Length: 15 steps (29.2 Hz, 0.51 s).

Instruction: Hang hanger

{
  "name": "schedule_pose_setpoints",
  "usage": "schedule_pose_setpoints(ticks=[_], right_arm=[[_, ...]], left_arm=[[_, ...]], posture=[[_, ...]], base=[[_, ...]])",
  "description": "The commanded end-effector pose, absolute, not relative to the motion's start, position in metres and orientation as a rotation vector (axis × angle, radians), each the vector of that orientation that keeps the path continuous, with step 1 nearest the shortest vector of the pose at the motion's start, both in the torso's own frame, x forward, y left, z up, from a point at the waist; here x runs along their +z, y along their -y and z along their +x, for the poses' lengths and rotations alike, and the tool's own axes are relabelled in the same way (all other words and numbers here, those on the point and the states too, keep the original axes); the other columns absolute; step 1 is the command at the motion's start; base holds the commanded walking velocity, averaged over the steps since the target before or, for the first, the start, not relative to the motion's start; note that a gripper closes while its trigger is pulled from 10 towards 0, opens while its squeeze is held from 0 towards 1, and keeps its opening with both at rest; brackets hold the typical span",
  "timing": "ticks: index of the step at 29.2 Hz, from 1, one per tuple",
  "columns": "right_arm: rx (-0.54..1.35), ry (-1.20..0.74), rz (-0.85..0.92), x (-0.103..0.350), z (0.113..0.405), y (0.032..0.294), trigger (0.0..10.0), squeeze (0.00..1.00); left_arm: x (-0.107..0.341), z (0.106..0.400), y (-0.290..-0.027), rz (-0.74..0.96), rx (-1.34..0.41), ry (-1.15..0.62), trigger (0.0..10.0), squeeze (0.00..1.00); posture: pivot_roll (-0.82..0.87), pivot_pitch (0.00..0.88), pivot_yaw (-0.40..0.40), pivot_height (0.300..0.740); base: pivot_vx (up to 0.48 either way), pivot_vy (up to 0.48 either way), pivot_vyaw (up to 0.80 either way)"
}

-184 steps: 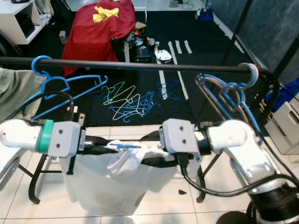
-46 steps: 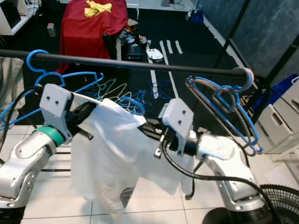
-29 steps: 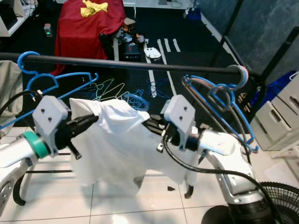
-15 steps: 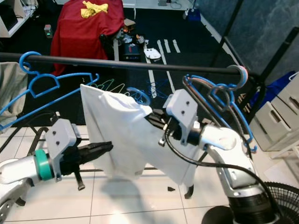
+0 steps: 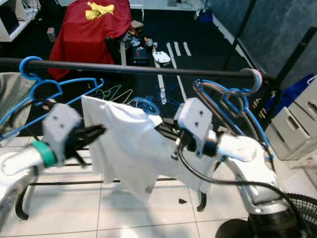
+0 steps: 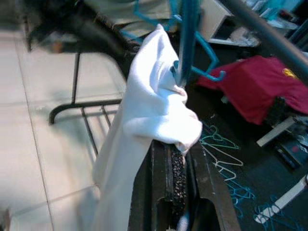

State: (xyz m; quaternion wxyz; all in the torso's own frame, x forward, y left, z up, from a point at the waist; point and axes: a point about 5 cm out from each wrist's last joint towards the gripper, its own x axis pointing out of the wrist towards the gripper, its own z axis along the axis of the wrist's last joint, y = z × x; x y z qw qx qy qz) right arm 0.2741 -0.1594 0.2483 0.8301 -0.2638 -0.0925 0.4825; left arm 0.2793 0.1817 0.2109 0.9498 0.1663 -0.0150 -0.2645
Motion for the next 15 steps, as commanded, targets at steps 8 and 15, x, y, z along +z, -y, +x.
schedule_pose_setpoints(ticks=[8,15], right_arm=[[1.161,0.124,-0.698,0.26,0.248,0.177,0.0,0.0],[1.062,0.211,-0.741,0.283,0.256,0.18,0.0,0.0]], left_arm=[[0.215,0.288,-0.213,0.358,-0.472,0.012,10.0,1.0],[0.211,0.299,-0.204,0.352,-0.508,0.004,10.0,1.0]], posture=[[-0.07,0.033,0.107,0.74],[-0.08,0.027,0.119,0.74]], base=[[0.0,0.0,0.0],[0.0,0.0,0.0]])
